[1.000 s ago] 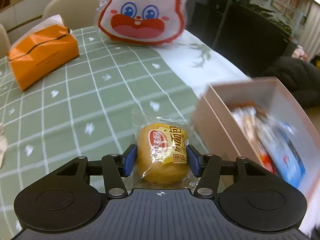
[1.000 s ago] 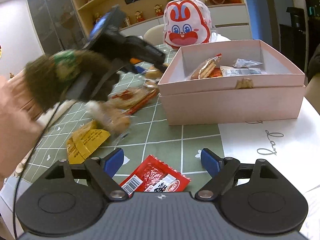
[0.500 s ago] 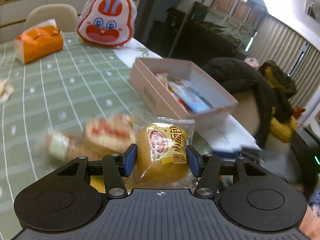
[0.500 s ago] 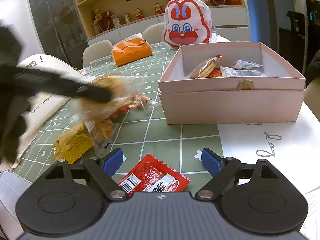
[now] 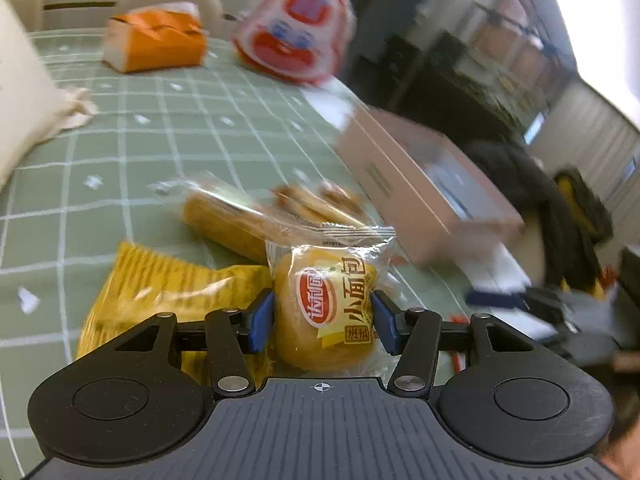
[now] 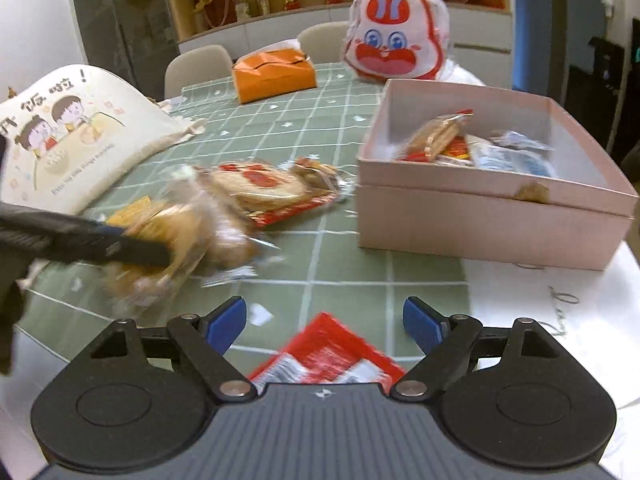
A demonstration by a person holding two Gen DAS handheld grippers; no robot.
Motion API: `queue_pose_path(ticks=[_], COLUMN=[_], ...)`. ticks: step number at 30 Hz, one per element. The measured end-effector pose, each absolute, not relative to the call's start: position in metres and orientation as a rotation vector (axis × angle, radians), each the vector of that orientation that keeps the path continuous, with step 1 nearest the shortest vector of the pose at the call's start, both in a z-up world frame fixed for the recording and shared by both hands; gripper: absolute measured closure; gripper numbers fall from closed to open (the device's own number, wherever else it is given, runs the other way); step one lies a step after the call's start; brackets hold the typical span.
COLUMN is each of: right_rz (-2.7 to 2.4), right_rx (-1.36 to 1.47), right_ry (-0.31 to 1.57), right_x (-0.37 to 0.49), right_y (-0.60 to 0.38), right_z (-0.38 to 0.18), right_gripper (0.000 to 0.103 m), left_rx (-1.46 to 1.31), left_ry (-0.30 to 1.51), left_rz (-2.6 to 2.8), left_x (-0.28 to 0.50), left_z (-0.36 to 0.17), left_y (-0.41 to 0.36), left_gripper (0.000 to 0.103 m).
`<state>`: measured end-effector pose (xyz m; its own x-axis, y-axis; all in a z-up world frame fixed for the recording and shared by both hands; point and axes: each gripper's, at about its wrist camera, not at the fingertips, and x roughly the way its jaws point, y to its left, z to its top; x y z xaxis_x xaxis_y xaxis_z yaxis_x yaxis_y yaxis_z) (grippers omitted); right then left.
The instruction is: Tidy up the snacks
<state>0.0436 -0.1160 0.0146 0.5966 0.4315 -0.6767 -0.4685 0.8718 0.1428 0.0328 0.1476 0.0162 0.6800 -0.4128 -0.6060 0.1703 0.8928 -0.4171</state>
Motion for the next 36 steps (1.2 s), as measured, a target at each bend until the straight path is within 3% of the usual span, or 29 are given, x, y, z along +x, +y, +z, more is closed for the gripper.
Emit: queue_pose_path(ticks=[2,4,6,12,16,20,22,25,36], right_rz=[0.523,0.512,0.527,0.522,0.422,0.37,0.372,0.405,0.497], right_rx=[-0.059,-0.094,-0.14,-0.308,-0.455,-0.43,-0.444,-0.439,-0.288], right_ry=[0.768,0.749,0.736,0.756,0.813,0.906,0.911,0.965,1.036], right_x=[0.044,0.044,0.05,0.107,0.16,0.197,0.197,0.187,0.126], right_y=[-0.109,-0.101,-0.088,-0.026,0.014,0.022,0.025,0.026,-0.025], right_z=[0.022,0.031,0.045,0.081,0.065,0.04,0.034,0.028,0.045], right_gripper=[0.017,0.027,0.051,0.06,0.063,0.063,0.063,0.075,0.081], left_rx=[-0.387,-0.43,-0.467,-0.5,-0.465,-0.465,-0.48,-0.464,-0.48], left_ry=[0.75,0.76,0.765,0.849,0.848,0.84,0.866,0.928,0.923], left_rz=[-0.328,-0.337,-0.33,-0.423,-0.456,-0.503,-0.564,-0.621,-0.612], left_x=[0.034,0.031,0.028,0.021,0.017,0.011,0.011,0.012,0.018], left_z=[0.015,0.015,0.015,0.003,0.01,0.014,0.011,0.002,0.004], left_y=[0.16,0.169,0.176,0.161,0.153,0.148,0.139,0.124,0.126], left_gripper=[0.045,0.045,0.045,0.045,0.045,0.045,0.045,0.045,0.045])
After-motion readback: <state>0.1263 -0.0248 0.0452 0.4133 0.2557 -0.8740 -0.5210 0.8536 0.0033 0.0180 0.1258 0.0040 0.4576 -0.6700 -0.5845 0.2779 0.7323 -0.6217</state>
